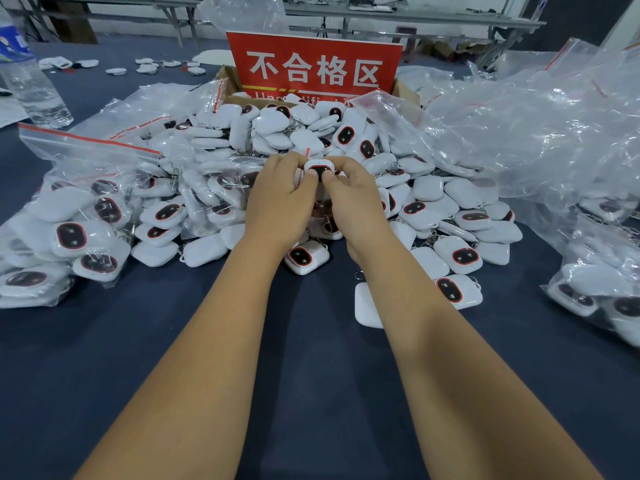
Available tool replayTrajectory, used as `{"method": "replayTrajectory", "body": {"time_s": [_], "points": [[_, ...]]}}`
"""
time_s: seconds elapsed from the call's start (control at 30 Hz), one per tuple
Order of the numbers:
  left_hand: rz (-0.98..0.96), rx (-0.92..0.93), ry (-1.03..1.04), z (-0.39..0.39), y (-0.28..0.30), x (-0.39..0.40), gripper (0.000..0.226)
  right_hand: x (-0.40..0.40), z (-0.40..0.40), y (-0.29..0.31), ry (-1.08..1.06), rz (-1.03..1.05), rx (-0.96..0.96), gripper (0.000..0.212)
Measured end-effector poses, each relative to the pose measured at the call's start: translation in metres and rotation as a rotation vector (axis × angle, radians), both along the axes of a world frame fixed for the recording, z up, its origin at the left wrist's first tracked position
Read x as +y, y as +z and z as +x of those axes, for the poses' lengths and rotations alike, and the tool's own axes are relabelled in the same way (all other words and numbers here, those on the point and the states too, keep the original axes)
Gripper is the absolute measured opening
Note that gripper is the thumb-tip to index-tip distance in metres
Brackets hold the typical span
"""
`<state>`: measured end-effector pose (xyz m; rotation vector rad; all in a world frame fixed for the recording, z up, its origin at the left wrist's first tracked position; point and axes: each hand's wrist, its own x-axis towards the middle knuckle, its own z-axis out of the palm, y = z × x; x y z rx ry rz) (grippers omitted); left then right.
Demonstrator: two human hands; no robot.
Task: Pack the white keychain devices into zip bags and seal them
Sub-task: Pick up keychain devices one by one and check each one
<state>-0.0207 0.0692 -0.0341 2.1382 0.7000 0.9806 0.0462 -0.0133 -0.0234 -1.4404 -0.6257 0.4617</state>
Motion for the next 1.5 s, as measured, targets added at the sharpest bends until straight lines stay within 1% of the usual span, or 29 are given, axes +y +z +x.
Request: {"method": "replayTrajectory", "body": {"time_s": [0.13, 0.23, 0.47, 0.53, 0.6, 0.7, 0.8, 0.9, 1.0, 1.1, 1.2, 1.27, 1.37, 1.43, 1.5], "points": [[0.020, -0.004, 0.001, 0.000, 0.000, 0.000, 0.015, 0.000, 0.000, 0.001, 0.024, 0.019, 0.000, 0.018], [0.059, 0.000, -0.005, 0.000, 0.000, -0.001, 0.012, 0.000, 0.000, 0.000, 0.051, -0.006, -0.010, 0.020], [0.079, -0.033, -0.001, 0.000, 0.001, -0.002, 0.009, 0.000, -0.002, -0.001, 0.061, -0.032, -0.056, 0.022], [0.039, -0.042, -0.004, 0.000, 0.002, -0.002, 0.008, 0.000, -0.003, 0.000, 0.060, -0.034, -0.054, 0.021], [-0.042, -0.064, -0.007, -0.001, 0.002, -0.001, 0.008, -0.001, -0.004, 0.001, 0.046, -0.043, -0.054, 0.018], [-0.184, -0.156, -0.040, -0.004, 0.006, -0.003, 0.019, -0.002, -0.004, 0.002, -0.040, -0.035, -0.077, 0.013], [-0.186, -0.180, -0.049, -0.006, 0.008, -0.005, 0.027, -0.004, -0.002, 0.004, -0.133, 0.031, -0.082, 0.009], [-0.125, -0.147, 0.011, -0.007, 0.007, -0.002, 0.032, -0.006, 0.001, 0.006, -0.199, 0.123, -0.064, 0.011], [-0.148, -0.183, 0.075, -0.009, 0.012, 0.000, 0.032, -0.008, 0.002, 0.009, -0.214, 0.218, 0.015, 0.015], [-0.248, -0.276, 0.102, -0.010, 0.016, 0.001, 0.031, -0.007, 0.001, 0.012, -0.165, 0.359, 0.116, 0.017], [-0.273, -0.294, 0.133, -0.008, 0.017, 0.002, 0.038, -0.007, 0.000, 0.015, -0.042, 0.509, 0.229, 0.018], [-0.279, -0.294, 0.120, -0.007, 0.018, 0.001, 0.030, -0.008, -0.001, 0.015, 0.040, 0.555, 0.296, 0.017], [-0.339, -0.343, 0.093, -0.008, 0.019, -0.002, 0.019, -0.007, 0.000, 0.013, 0.054, 0.475, 0.271, 0.015], [-0.355, -0.376, 0.069, -0.009, 0.021, -0.004, 0.021, -0.005, -0.001, 0.011, 0.038, 0.379, 0.193, 0.016], [-0.350, -0.407, 0.040, -0.010, 0.022, -0.005, 0.026, -0.004, -0.003, 0.008, 0.001, 0.245, 0.053, 0.017]]}}
